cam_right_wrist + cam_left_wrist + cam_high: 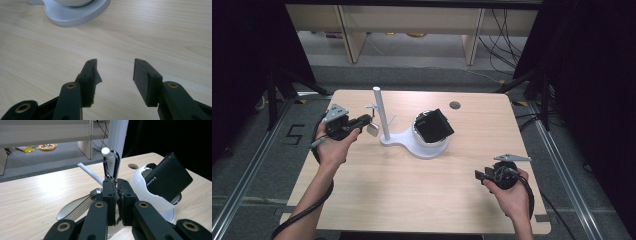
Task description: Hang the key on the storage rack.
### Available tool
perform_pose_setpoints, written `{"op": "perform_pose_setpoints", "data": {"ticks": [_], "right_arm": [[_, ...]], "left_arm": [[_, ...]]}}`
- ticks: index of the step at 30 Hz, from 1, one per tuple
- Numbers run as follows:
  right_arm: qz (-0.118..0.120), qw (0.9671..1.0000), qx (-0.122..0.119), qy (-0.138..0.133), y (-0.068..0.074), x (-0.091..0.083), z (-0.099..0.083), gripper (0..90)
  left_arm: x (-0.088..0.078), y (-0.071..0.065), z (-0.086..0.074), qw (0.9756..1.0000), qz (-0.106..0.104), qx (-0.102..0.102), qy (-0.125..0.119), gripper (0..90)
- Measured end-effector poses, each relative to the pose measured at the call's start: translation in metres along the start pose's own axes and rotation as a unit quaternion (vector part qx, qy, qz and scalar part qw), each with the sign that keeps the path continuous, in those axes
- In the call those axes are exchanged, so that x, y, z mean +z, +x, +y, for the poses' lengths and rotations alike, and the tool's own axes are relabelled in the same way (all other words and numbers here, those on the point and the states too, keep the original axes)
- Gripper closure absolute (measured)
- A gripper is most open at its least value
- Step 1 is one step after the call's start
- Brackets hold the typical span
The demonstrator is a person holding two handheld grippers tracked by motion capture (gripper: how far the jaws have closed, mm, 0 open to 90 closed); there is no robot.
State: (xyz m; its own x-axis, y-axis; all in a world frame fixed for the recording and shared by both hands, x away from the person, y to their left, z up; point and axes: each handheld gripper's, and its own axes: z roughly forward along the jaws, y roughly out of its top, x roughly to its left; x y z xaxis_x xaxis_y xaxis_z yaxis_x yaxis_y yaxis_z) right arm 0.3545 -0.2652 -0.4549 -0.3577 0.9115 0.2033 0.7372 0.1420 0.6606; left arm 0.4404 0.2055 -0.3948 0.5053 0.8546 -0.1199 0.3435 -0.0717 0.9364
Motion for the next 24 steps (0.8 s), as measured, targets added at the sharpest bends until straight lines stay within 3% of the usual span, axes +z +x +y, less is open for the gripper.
{"op": "perform_pose_setpoints", "data": {"ticks": [4,17,20,21,22,24], "right_arm": [[0.000,0.9999,-0.014,-0.007,-0.002,0.001,0.000,55.0],[-0.002,0.9998,-0.014,-0.009,-0.002,0.000,0.000,55.0],[-0.010,0.9999,-0.001,0.002,-0.001,-0.001,-0.001,55.0],[-0.009,0.9998,-0.016,-0.008,-0.003,0.000,-0.001,55.0],[-0.009,0.9998,-0.017,-0.008,-0.003,0.000,-0.001,55.0],[0.000,1.0000,0.002,0.000,0.000,-0.001,-0.001,55.0]], "left_arm": [[0.004,-0.001,-0.005,0.9999,0.003,0.008,0.007,85.2],[0.010,-0.003,-0.016,0.9997,0.009,0.019,0.010,84.9],[0.011,-0.004,-0.018,0.9997,0.010,0.019,0.010,83.6],[0.011,-0.004,-0.019,0.9997,0.011,0.019,0.014,82.9],[0.011,-0.003,-0.021,0.9997,0.009,0.018,0.014,82.1],[0.011,-0.003,-0.024,0.9997,0.009,0.015,0.015,80.9]]}}
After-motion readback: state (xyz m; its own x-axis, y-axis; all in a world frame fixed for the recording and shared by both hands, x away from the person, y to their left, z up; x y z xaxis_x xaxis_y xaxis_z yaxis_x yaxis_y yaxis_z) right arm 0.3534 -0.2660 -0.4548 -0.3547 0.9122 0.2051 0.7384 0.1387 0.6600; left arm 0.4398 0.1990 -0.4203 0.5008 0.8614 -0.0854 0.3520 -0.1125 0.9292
